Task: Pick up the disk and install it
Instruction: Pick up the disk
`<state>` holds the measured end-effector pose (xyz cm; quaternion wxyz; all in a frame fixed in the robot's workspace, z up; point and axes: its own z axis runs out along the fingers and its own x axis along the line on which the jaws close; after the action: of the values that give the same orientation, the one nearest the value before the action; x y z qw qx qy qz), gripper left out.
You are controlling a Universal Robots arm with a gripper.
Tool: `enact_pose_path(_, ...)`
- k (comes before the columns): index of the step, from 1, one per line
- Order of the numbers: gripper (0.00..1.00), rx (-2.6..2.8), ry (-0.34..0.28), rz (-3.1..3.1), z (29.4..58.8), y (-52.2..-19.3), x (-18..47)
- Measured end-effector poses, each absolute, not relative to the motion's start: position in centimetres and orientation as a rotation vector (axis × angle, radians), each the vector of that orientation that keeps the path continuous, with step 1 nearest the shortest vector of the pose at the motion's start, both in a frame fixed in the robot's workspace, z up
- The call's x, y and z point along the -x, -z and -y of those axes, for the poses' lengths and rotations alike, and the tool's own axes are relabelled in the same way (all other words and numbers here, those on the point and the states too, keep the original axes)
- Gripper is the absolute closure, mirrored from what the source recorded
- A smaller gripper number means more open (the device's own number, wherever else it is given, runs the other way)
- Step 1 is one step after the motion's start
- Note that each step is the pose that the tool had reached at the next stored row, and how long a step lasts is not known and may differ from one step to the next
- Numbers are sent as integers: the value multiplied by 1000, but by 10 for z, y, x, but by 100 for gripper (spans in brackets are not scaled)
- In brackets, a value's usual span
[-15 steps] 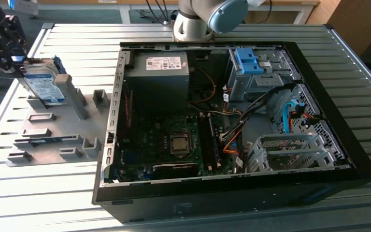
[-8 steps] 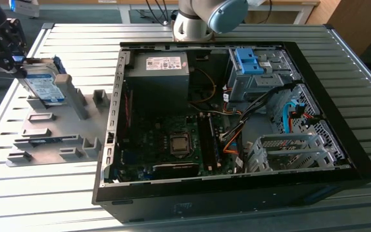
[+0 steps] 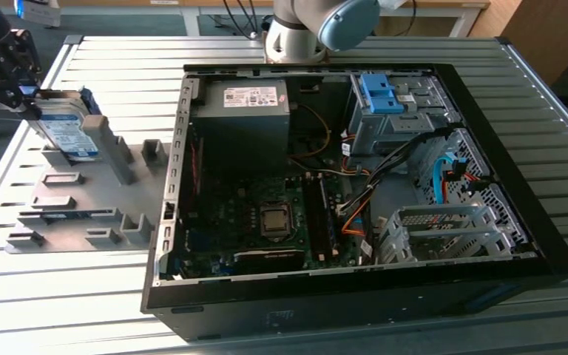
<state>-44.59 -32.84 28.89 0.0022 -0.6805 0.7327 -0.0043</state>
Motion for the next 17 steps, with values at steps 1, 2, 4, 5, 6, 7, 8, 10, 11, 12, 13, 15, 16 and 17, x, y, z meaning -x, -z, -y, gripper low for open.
enact_pose_path(1, 63, 2135, 14, -2299, 328, -289, 446)
enact_pose_path(2, 63, 2135, 14, -2299, 328, -289, 446)
enact_pose_path(4, 63, 2135, 14, -2299, 328, -289, 446)
enact_pose_path(5, 63, 2135, 14, -2299, 328, -289, 446)
enact_pose_path(6, 63, 2135, 14, -2299, 328, -289, 446)
enact_pose_path(7, 63, 2135, 14, -2299, 328, -289, 446)
enact_pose_path(8, 63, 2135, 14, -2299, 328, -289, 446)
enact_pose_path(10, 63, 2136, 14, -2298, 328, -289, 446)
enact_pose_path(11, 63, 2138, 14, -2296, 328, -289, 446)
enact_pose_path(12, 63, 2147, 14, -2288, 328, -289, 446)
enact_pose_path(13, 63, 2159, 14, -2276, 328, -289, 446)
enact_pose_path(15, 63, 2186, 14, -2250, 328, -289, 446)
enact_pose_path(16, 63, 2198, 14, -2238, 328, -289, 446)
enact_pose_path(17, 63, 2203, 14, -2233, 328, -289, 446)
